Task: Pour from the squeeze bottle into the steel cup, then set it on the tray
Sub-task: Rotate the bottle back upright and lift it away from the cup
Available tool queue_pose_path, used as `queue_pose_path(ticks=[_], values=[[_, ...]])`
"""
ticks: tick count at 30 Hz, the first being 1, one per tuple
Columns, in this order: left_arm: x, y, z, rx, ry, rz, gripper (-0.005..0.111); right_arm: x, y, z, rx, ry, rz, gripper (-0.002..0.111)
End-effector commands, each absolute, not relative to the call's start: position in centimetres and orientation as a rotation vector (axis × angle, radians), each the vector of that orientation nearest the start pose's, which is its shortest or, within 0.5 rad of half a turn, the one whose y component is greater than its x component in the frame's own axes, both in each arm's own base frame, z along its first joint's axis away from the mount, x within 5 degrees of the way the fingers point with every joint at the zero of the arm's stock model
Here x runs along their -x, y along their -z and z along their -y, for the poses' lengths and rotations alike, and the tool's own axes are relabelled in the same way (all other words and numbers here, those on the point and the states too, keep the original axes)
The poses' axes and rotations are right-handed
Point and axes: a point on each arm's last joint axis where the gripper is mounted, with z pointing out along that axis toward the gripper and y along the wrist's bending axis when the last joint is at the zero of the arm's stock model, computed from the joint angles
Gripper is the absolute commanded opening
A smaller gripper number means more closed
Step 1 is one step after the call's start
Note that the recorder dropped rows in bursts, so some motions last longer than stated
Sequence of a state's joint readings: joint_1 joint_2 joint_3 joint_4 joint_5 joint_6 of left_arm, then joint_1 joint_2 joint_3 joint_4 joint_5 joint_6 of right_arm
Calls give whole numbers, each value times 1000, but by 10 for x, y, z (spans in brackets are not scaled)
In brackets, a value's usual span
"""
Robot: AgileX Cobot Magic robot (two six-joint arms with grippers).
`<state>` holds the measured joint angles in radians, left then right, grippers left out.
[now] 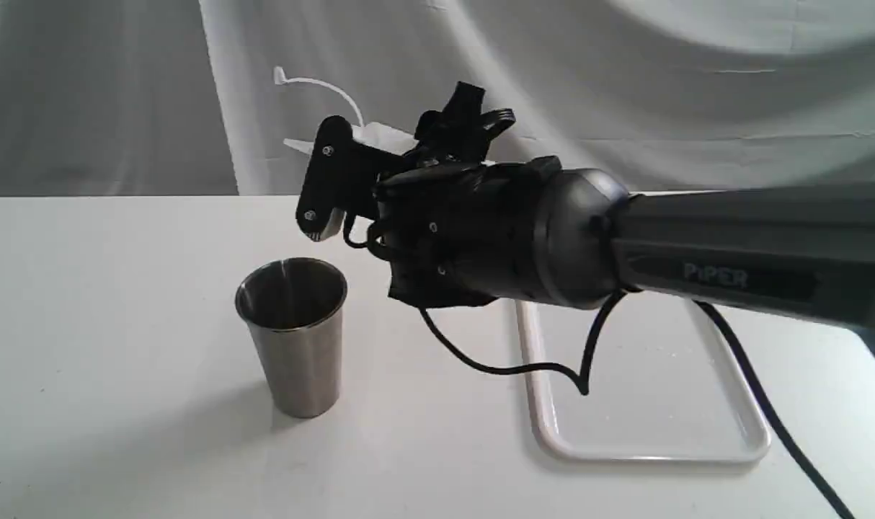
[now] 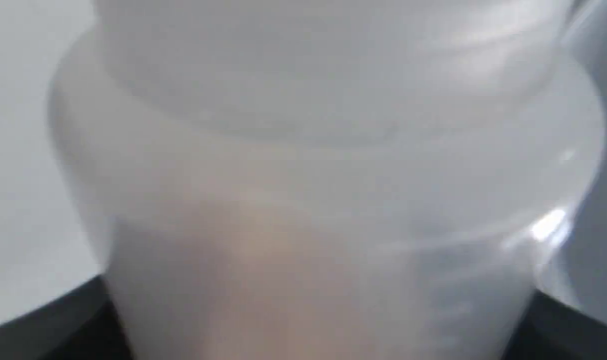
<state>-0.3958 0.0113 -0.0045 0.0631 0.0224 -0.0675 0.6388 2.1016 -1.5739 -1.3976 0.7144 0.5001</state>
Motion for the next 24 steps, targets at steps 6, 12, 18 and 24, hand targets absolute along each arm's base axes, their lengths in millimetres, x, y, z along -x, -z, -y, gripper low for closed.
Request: queue_pose_path(ticks=[6, 12, 18, 24], values=[[-53, -211, 22, -296, 315, -1491, 8, -411, -227, -232, 791, 678, -1941, 22], [-53, -211, 22, -296, 315, -1491, 8, -410, -226, -232, 588, 555, -2006, 22], [-53, -211, 22, -296, 315, -1491, 8, -409, -223, -232, 428, 459, -2060, 22], [-53, -211, 22, -296, 315, -1491, 8, -408, -223, -230, 288, 400, -2087, 22]])
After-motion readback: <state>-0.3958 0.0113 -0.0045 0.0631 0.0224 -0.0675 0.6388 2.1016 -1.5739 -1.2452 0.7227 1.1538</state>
